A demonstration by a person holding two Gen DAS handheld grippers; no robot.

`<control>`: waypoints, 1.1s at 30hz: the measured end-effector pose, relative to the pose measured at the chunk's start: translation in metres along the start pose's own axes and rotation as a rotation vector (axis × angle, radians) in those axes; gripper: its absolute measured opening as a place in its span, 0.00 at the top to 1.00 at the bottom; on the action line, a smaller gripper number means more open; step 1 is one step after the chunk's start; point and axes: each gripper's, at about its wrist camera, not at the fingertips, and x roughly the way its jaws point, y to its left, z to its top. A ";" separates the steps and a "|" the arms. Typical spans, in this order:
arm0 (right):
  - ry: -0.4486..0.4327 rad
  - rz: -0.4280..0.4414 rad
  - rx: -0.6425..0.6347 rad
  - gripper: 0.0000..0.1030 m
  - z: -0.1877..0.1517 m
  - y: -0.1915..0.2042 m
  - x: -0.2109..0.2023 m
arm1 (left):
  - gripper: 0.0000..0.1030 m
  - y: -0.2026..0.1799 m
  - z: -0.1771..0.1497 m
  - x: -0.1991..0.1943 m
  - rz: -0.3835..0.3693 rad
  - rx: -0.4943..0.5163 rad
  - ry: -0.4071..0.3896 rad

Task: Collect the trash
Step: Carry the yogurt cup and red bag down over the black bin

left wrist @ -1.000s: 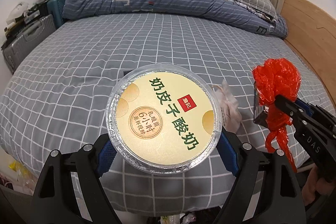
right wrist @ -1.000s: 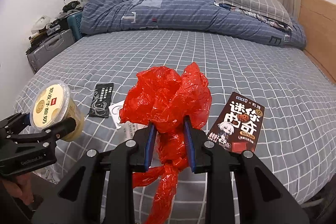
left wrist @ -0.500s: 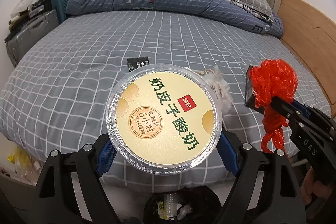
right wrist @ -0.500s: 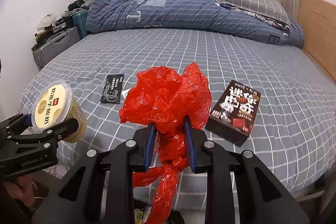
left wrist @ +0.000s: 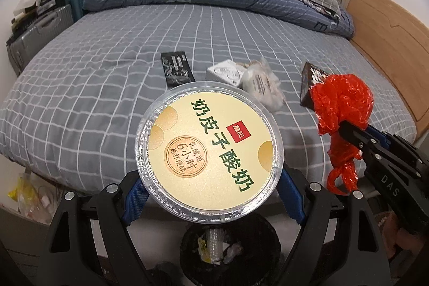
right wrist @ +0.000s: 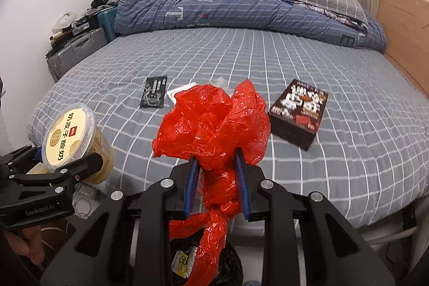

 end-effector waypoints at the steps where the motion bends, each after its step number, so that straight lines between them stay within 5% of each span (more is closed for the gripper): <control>1: 0.005 0.001 0.003 0.76 -0.004 0.000 -0.001 | 0.22 0.000 -0.003 -0.001 0.000 0.000 0.002; 33: 0.148 0.005 0.018 0.75 -0.087 0.013 -0.023 | 0.22 -0.007 -0.091 -0.011 0.025 0.019 0.152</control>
